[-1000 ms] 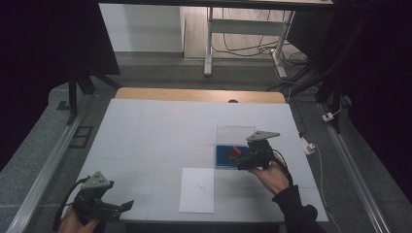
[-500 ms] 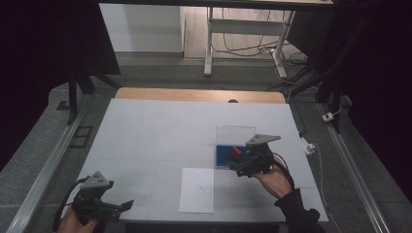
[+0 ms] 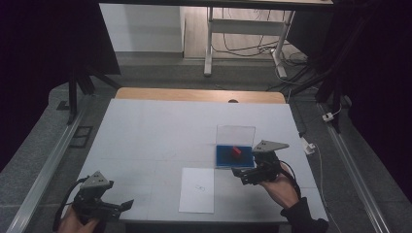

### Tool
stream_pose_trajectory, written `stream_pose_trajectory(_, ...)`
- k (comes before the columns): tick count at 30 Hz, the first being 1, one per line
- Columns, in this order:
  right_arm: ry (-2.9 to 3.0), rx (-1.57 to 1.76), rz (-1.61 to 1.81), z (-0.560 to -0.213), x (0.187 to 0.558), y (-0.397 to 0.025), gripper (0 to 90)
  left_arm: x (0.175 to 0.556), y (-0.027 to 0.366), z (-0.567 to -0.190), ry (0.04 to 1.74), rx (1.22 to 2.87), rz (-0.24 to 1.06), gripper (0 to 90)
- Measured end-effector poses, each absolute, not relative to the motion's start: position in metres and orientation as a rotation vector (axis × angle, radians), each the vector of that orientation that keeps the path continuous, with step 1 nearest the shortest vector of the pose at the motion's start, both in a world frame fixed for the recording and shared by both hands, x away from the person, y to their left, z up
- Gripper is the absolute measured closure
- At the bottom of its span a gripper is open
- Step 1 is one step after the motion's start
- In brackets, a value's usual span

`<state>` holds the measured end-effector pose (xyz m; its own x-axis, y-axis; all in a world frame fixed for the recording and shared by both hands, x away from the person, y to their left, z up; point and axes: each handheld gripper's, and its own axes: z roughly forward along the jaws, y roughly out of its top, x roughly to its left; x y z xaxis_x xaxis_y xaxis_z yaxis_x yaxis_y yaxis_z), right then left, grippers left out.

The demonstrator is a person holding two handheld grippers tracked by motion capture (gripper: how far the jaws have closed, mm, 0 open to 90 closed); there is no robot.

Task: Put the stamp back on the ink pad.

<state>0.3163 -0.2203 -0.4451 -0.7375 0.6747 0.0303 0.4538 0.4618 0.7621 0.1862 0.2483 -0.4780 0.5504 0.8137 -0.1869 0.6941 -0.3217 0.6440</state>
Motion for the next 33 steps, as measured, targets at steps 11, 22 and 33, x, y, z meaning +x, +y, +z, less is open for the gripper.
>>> stream_pose_trajectory(11,2.405,0.991,1.143,-0.441,0.294,-0.241,0.0,0.186,0.248,-0.478,1.209,2.094,0.220,1.5)
stream_pose_trajectory(22,2.337,1.063,1.148,-0.440,0.272,-0.266,0.0,0.186,0.248,-0.478,1.209,2.092,0.220,1.5)
stream_pose_trajectory(33,2.283,1.133,1.127,-0.444,0.253,-0.292,0.0,0.186,0.248,-0.478,1.208,2.093,0.222,1.5)
